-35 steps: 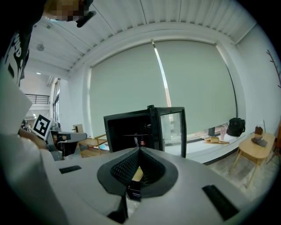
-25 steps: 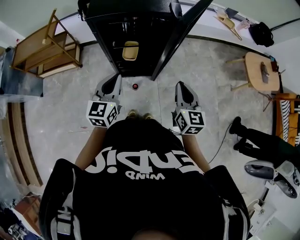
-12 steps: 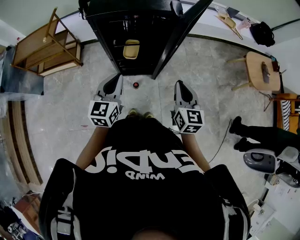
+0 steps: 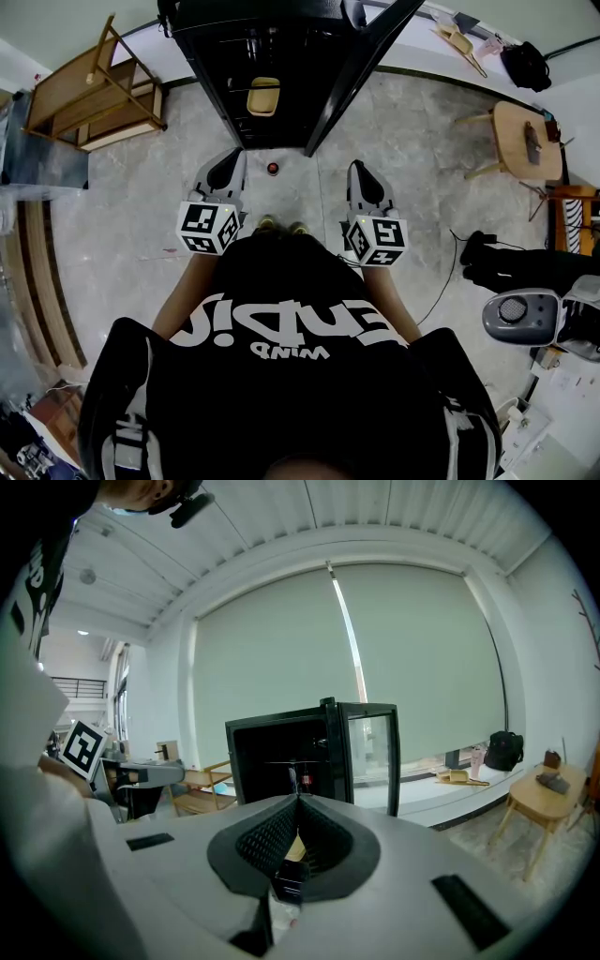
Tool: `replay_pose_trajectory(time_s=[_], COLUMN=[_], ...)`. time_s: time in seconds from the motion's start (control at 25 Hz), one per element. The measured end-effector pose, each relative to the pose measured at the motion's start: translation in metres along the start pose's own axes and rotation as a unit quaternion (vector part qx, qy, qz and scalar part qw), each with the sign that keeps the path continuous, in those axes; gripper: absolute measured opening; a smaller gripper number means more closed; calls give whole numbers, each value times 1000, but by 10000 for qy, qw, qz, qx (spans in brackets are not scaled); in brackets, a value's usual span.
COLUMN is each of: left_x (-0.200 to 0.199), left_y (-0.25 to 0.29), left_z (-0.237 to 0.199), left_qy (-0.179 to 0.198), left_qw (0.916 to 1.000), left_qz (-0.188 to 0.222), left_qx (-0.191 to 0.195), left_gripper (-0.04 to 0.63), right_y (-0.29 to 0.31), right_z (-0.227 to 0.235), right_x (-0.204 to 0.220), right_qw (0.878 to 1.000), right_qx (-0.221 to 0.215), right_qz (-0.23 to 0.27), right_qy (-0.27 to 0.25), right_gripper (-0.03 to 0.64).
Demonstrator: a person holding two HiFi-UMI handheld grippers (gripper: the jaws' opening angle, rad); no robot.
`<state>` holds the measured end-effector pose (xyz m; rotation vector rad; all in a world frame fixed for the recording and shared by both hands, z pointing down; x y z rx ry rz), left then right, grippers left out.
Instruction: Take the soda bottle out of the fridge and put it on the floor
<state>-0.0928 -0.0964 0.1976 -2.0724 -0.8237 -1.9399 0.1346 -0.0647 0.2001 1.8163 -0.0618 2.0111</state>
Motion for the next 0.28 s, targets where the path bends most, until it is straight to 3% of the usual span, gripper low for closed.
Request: replay_pose_trajectory(time_s=[0.28], left_x=[2], left_y=[-2], left_z=[-2], left_qy=[-44], left_qw=[10000], left_qz=[-10], left_qx=[-24], left_gripper=[6], right_y=[0], right_z=[-1], right_x=[4], right_qw=[10000], right_qx=[4], right_qz=[-18], right_qy=[53], right_gripper=[23])
Point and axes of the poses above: the fingertips, and each gripper's own axes: y forward along the fingers, z to its right, x out of its underside, the point moved 1 cm from there along -y, backward along the fingers, and after that the axes turned 2 degrees about -x, right-handed, at the moved point
